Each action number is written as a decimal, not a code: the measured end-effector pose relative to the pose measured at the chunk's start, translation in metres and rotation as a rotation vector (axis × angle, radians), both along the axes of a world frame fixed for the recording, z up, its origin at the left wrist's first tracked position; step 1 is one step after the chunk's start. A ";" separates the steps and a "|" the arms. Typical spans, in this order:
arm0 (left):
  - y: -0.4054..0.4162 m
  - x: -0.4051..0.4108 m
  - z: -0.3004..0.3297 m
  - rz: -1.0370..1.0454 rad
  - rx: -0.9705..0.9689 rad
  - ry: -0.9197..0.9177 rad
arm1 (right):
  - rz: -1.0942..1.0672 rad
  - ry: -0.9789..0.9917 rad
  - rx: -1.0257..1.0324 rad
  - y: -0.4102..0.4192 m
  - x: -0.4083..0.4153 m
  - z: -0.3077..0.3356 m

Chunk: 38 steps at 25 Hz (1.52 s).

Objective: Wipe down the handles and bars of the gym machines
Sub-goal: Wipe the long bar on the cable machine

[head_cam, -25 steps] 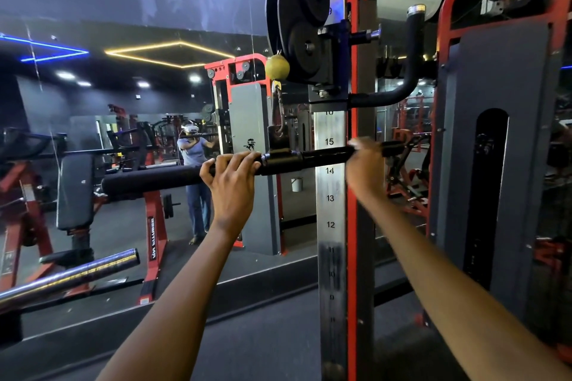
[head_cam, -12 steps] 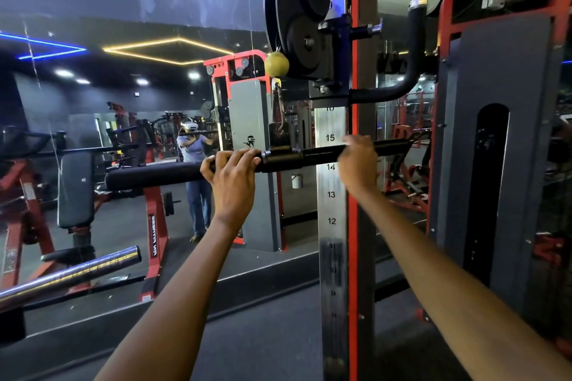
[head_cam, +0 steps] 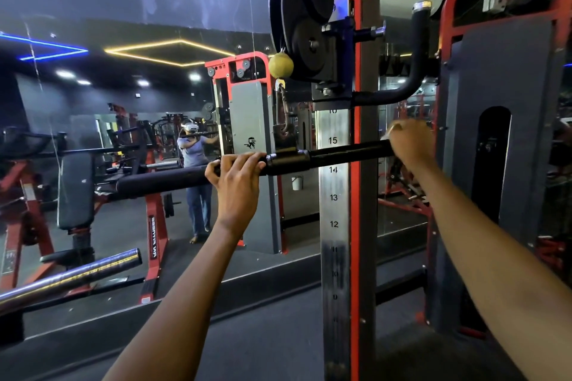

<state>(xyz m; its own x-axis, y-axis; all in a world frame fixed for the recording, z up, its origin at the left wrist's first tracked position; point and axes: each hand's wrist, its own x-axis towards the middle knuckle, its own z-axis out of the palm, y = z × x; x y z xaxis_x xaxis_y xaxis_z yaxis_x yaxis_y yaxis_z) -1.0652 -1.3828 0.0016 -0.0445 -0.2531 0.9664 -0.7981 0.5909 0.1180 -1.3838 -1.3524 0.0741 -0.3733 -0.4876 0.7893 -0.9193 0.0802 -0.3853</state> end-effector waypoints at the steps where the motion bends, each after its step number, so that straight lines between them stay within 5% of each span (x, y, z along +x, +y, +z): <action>1: -0.001 -0.001 0.001 0.002 -0.014 -0.010 | -0.008 0.081 0.096 -0.005 0.003 -0.003; 5: -0.007 -0.001 0.006 0.003 -0.044 -0.063 | 0.156 0.079 0.115 -0.011 0.098 -0.024; 10: -0.012 0.005 0.009 -0.053 -0.016 -0.052 | 0.461 -0.119 -0.155 0.000 0.167 -0.024; 14: -0.010 -0.003 -0.001 -0.078 0.028 0.016 | 0.084 -0.065 -0.310 0.022 0.055 0.001; 19: -0.013 -0.013 -0.001 -0.075 0.016 0.021 | -0.121 0.032 -0.029 0.010 0.050 -0.003; 23: -0.013 -0.014 -0.001 -0.054 0.002 -0.005 | 0.103 0.036 -0.002 -0.013 0.136 -0.019; 27: -0.010 -0.019 -0.008 -0.077 0.057 0.030 | 0.405 -0.361 -0.410 -0.024 0.201 -0.025; 30: -0.012 -0.020 -0.010 -0.097 0.081 0.039 | 0.598 -0.265 -0.546 -0.020 0.188 -0.051; 34: -0.011 -0.021 -0.006 -0.075 0.102 -0.002 | 0.859 -0.071 -0.477 0.003 0.176 -0.137; 35: -0.009 -0.020 -0.007 -0.061 0.091 -0.004 | 0.837 -0.218 -0.503 0.007 0.167 -0.154; 38: -0.006 -0.017 -0.008 -0.005 0.050 0.002 | 0.541 -1.186 -0.725 0.000 0.120 -0.122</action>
